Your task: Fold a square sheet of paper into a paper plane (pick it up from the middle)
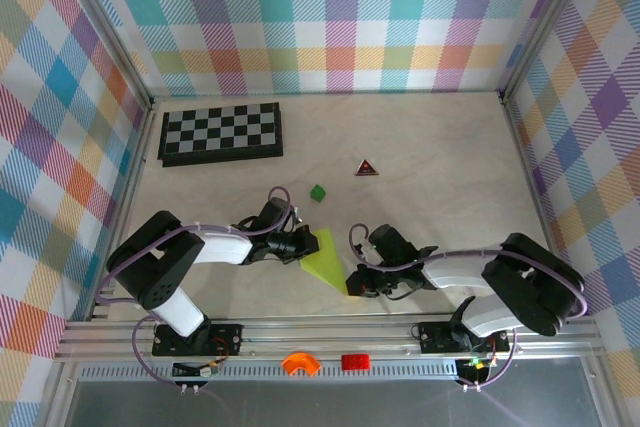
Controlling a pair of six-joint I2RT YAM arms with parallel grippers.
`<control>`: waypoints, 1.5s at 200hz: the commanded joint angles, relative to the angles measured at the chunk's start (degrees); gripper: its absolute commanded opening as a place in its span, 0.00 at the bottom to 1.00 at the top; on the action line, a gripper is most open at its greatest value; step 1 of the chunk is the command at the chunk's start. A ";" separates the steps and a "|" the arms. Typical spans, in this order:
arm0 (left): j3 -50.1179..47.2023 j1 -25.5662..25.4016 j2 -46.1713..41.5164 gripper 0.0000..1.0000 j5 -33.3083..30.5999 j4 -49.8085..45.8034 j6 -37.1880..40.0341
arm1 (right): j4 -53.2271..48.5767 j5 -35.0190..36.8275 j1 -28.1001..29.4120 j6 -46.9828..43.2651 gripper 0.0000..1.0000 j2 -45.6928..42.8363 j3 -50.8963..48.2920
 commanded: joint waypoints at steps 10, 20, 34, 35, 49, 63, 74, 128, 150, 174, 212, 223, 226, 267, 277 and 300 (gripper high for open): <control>-1.54 0.93 1.89 0.00 -6.67 -8.16 0.04 | -12.10 2.24 0.53 -1.54 0.06 -4.54 -0.17; -1.54 0.93 1.66 0.00 -6.63 -8.23 -0.17 | -14.06 3.20 0.53 -0.97 0.07 -6.49 0.98; -1.54 0.93 1.00 0.00 -6.37 -8.25 -0.99 | -15.01 4.11 0.53 1.07 0.13 -8.71 1.88; -1.54 0.93 0.93 0.00 -6.37 -8.26 -1.07 | -14.99 4.27 0.53 1.23 0.14 -8.83 1.95; -1.62 0.93 0.20 0.00 -6.15 -8.18 -2.33 | -14.21 5.31 0.53 5.38 0.28 -10.44 2.03; -1.58 0.93 -0.41 0.00 -5.76 -8.14 -3.48 | -12.27 5.46 0.53 9.22 0.38 -11.30 1.73; -1.71 0.93 -0.79 0.00 -5.50 -8.03 -4.30 | -10.28 4.97 0.53 11.63 0.42 -11.50 1.35; -2.50 0.93 -1.35 0.00 -3.78 -6.37 -7.53 | -4.79 3.27 0.53 17.21 0.45 -9.82 0.35; -2.84 0.93 -0.95 0.00 -3.12 -5.08 -8.50 | -3.55 3.04 0.53 18.09 0.45 -8.14 0.36; -2.85 0.93 -0.40 0.00 -2.38 -4.02 -9.31 | -2.05 2.44 0.53 18.58 0.45 -5.37 0.57; -2.94 0.93 0.28 0.00 -1.56 -3.06 -9.84 | 3.20 1.66 0.53 19.92 0.41 -1.31 0.66; -2.94 0.93 0.08 0.00 -1.53 -3.09 -9.85 | 4.01 1.76 0.53 20.27 0.41 -0.26 1.04; -3.02 0.93 -0.01 0.00 -1.52 -3.12 -9.85 | 4.26 1.71 0.51 20.29 0.41 -0.10 1.13; -2.95 0.93 -0.28 0.00 -1.52 -3.39 -10.02 | 4.17 1.97 0.53 19.65 0.41 0.73 2.41; -2.94 0.93 -0.45 0.00 -1.62 -3.52 -10.09 | 3.26 1.72 0.53 18.99 0.41 0.30 3.00; -2.77 0.97 -0.64 0.00 -1.85 -3.65 -10.46 | -4.87 4.26 0.84 16.80 0.41 -0.56 5.53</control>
